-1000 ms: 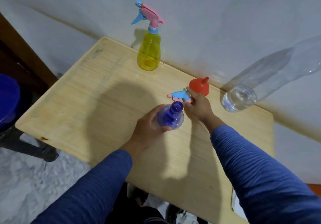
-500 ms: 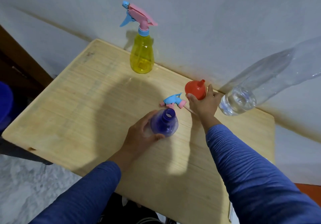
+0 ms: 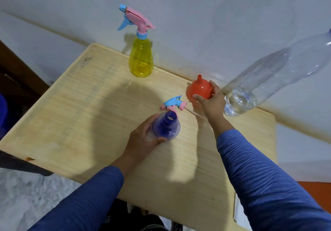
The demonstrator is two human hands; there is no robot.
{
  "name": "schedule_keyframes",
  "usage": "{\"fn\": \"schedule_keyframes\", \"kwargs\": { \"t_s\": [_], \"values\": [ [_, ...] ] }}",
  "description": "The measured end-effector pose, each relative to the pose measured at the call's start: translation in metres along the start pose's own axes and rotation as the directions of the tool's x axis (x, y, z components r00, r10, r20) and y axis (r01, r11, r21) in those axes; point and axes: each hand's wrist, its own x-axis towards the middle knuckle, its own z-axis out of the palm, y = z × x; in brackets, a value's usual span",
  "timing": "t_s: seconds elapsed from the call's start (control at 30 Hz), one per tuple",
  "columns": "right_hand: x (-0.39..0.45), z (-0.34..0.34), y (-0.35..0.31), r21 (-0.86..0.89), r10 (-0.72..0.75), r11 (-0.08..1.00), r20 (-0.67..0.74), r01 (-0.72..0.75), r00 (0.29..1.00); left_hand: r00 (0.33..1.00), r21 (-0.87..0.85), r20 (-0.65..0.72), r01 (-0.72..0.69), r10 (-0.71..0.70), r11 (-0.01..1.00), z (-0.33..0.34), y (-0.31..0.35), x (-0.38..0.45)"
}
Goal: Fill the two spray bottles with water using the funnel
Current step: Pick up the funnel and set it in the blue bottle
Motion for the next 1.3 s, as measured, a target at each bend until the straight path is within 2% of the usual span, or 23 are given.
{"fn": "schedule_keyframes", "kwargs": {
  "t_s": [0.13, 0.37, 0.7, 0.83, 1.03, 1.3],
  "values": [
    [-0.015, -0.018, -0.012, 0.135, -0.005, 0.991, 0.020, 0.002, 1.000, 0.999, -0.003, 0.024, 0.025, -0.025, 1.000, -0.002, 0.005, -0.002],
    [-0.055, -0.043, -0.029, 0.286, -0.128, 0.953, 0.079, 0.101, 0.989, 1.000, 0.004, 0.022, 0.021, -0.021, 1.000, -0.004, 0.015, -0.006],
    [-0.093, -0.054, -0.049, 0.125, -0.376, 0.925, 0.158, 0.359, 0.913, 0.999, 0.028, 0.048, 0.007, -0.008, 1.000, -0.006, 0.021, -0.005],
    [-0.098, -0.053, -0.049, 0.062, -0.444, 0.895, 0.208, 0.442, 0.871, 0.999, -0.065, 0.040, 0.032, -0.030, 0.997, -0.004, 0.013, -0.006],
    [-0.109, -0.051, -0.052, 0.005, -0.599, 0.784, 0.269, 0.621, 0.754, 0.998, -0.111, 0.054, 0.027, -0.021, 0.993, -0.001, 0.003, -0.006],
    [-0.116, -0.048, -0.049, 0.015, -0.613, 0.767, 0.311, 0.641, 0.726, 0.999, -0.132, 0.045, 0.015, -0.009, 0.991, 0.000, 0.001, -0.006]
  ]
}}
